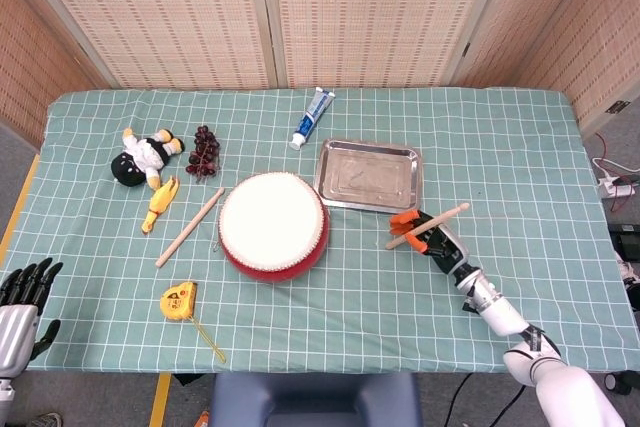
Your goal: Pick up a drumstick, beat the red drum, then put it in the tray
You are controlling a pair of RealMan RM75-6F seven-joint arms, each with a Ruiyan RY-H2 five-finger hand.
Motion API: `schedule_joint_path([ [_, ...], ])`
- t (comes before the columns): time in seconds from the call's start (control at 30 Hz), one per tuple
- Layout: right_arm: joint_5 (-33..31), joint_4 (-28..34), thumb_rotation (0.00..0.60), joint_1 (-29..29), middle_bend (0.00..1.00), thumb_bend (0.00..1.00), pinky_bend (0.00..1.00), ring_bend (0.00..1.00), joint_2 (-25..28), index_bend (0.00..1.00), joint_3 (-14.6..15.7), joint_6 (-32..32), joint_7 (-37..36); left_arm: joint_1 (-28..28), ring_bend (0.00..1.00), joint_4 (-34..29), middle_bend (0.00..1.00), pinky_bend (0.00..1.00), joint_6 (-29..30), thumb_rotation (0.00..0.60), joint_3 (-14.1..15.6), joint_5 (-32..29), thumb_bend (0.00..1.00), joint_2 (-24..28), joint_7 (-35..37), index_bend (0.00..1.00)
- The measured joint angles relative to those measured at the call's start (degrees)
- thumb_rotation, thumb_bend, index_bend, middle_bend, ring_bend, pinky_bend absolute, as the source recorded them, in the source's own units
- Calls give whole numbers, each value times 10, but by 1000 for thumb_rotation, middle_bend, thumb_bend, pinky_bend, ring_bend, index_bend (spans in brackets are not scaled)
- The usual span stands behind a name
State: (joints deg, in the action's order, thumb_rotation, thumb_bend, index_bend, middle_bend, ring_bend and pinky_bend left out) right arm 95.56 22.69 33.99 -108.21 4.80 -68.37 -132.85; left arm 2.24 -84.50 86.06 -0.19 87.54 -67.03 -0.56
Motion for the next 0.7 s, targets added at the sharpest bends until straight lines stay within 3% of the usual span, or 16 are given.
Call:
schedule_joint_path([
  [0.7, 16, 39, 600, 54, 424, 320, 373, 365, -3, 531, 12, 21, 108, 0, 0, 21, 12, 17, -14, 600, 4, -9, 316, -10, 25, 35],
])
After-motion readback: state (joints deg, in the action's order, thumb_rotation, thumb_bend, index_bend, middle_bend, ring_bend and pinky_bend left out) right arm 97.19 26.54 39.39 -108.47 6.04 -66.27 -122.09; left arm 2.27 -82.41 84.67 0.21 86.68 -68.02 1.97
